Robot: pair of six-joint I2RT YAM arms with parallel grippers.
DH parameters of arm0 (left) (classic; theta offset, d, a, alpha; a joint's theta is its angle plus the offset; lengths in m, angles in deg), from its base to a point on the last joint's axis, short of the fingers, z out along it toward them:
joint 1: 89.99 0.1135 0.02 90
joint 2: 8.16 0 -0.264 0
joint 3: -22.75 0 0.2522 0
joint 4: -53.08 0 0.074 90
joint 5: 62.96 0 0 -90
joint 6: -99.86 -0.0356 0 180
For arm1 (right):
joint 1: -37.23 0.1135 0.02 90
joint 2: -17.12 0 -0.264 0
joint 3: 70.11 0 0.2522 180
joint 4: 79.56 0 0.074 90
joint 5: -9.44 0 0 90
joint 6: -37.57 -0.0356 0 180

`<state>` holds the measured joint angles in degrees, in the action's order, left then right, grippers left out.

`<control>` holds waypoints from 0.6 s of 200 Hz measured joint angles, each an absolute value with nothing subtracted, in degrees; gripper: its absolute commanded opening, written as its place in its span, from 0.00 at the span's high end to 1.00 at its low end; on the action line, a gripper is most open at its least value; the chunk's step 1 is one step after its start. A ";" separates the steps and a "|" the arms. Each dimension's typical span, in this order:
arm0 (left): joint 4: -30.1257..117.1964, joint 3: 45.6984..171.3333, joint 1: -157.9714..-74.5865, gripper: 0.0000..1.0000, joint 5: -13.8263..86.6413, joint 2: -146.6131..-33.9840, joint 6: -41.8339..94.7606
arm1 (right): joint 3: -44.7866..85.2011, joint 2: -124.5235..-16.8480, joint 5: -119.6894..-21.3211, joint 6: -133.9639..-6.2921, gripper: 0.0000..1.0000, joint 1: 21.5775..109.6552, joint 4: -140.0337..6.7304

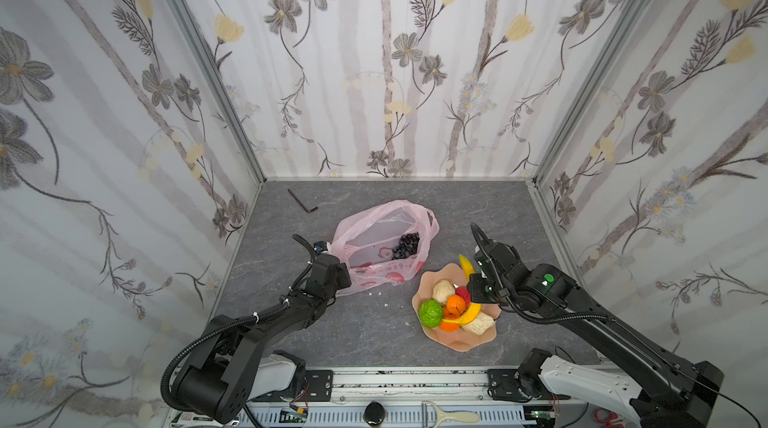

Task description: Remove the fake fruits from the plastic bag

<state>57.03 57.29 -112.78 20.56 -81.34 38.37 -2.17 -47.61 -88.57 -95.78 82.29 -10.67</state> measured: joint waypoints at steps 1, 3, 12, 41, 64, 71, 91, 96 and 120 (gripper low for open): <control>57.03 57.29 -112.78 1.00 20.62 -81.39 38.37 | -2.35 -47.37 -88.57 -96.20 0.78 82.55 -10.56; 57.03 57.29 -112.73 1.00 20.71 -81.52 38.37 | -2.52 -47.13 -88.52 -96.70 0.78 82.84 -10.43; 57.12 57.29 -112.73 1.00 20.84 -81.87 38.35 | -3.51 -45.87 -88.59 -99.56 0.78 84.65 -9.71; 57.56 57.29 -112.73 1.00 21.39 -82.57 38.35 | -6.74 -43.46 -88.94 -107.91 0.78 89.39 -8.92; 58.12 57.18 -112.69 1.00 21.78 -82.57 38.35 | -9.15 -43.29 -89.86 -113.16 0.77 92.35 -8.81; 58.32 57.05 -112.69 1.00 21.80 -82.50 38.35 | -9.93 -43.20 -90.05 -114.53 0.76 92.91 -8.87; 58.39 56.79 -112.64 1.00 22.17 -82.22 38.35 | -11.79 -42.54 -91.37 -118.18 0.75 93.70 -9.49; 58.49 56.74 -112.64 1.00 22.17 -82.13 38.35 | -12.14 -42.41 -91.72 -118.82 0.75 93.85 -9.84; 58.76 56.53 -112.62 1.00 22.22 -81.61 38.33 | -14.78 -42.54 -93.16 -121.79 0.74 94.33 -11.80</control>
